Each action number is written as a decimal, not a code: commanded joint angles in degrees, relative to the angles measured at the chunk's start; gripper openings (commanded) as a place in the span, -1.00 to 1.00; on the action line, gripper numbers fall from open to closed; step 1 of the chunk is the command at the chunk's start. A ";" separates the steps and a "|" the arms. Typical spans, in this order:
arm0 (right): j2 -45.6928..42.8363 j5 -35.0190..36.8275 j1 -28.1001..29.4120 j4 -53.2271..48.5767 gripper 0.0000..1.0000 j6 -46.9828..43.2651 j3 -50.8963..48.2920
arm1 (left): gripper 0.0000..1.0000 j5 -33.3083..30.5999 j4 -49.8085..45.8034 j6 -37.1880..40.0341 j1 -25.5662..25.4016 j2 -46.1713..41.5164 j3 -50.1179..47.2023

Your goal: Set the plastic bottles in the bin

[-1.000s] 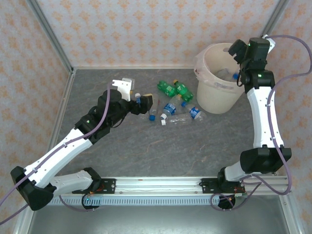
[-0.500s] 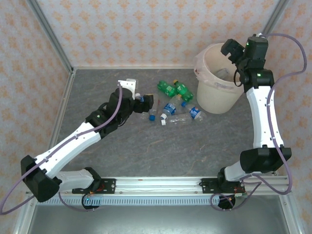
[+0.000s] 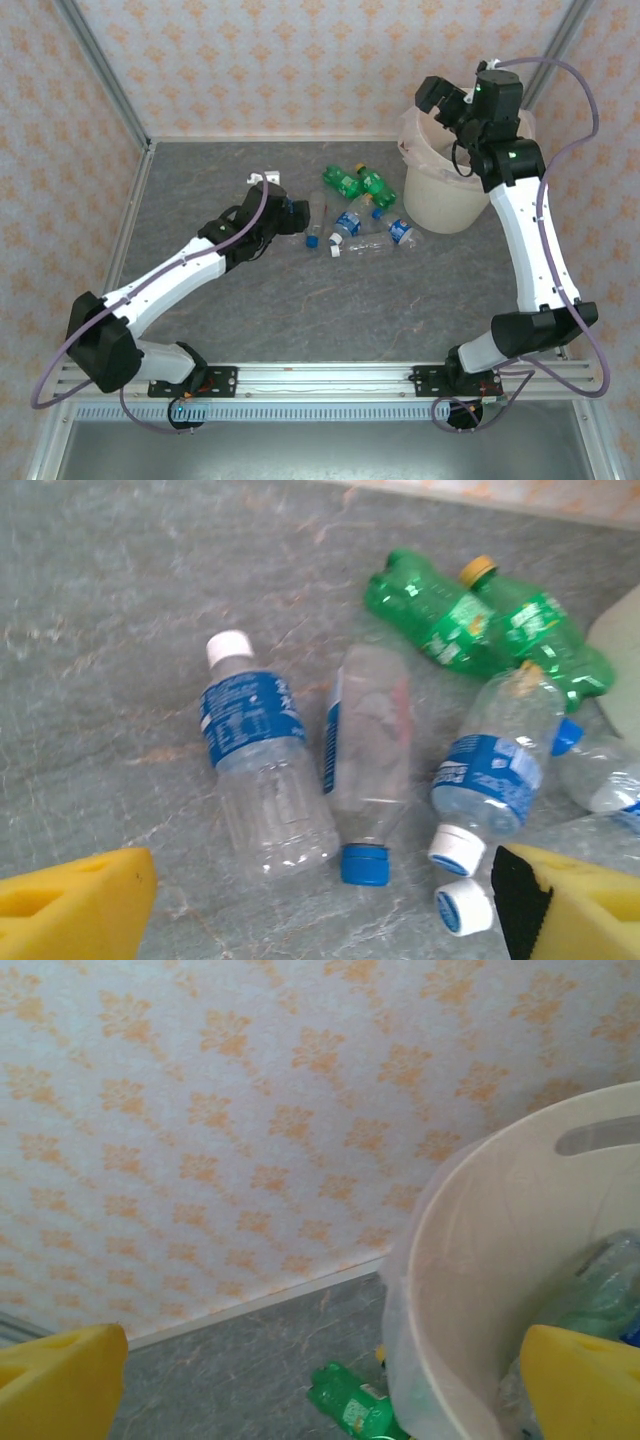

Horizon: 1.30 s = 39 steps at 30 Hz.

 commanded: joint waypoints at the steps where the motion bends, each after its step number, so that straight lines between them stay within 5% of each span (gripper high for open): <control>1: -0.13 0.12 0.84 -1.07 0.99 -0.92 2.32 | 0.75 2.70 -0.39 -2.24 1.14 1.70 -1.16; 19: -1.72 -0.58 1.79 -1.59 0.99 -1.33 1.07 | 0.69 7.62 -0.38 -2.34 4.04 18.08 4.92; 39: -2.17 0.30 1.76 -1.42 0.99 -2.09 0.22 | 0.60 9.95 0.40 0.28 6.87 26.78 7.67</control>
